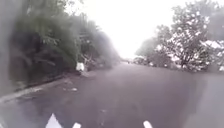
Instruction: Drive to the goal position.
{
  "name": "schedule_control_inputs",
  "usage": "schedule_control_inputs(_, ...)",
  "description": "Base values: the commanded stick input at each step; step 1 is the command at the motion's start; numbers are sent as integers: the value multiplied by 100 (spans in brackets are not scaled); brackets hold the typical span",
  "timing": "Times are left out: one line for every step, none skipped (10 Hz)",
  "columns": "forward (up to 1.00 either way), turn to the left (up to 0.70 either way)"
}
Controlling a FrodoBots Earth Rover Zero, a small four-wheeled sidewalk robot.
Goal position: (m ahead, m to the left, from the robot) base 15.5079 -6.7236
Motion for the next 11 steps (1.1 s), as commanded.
schedule_control_inputs(70, 0)
schedule_control_inputs(70, 0)
schedule_control_inputs(70, 0)
schedule_control_inputs(70, 0)
schedule_control_inputs(70, 0)
schedule_control_inputs(70, 0)
schedule_control_inputs(70, 0)
schedule_control_inputs(70, 0)
schedule_control_inputs(70, 0)
schedule_control_inputs(70, 0)
schedule_control_inputs(70, 0)
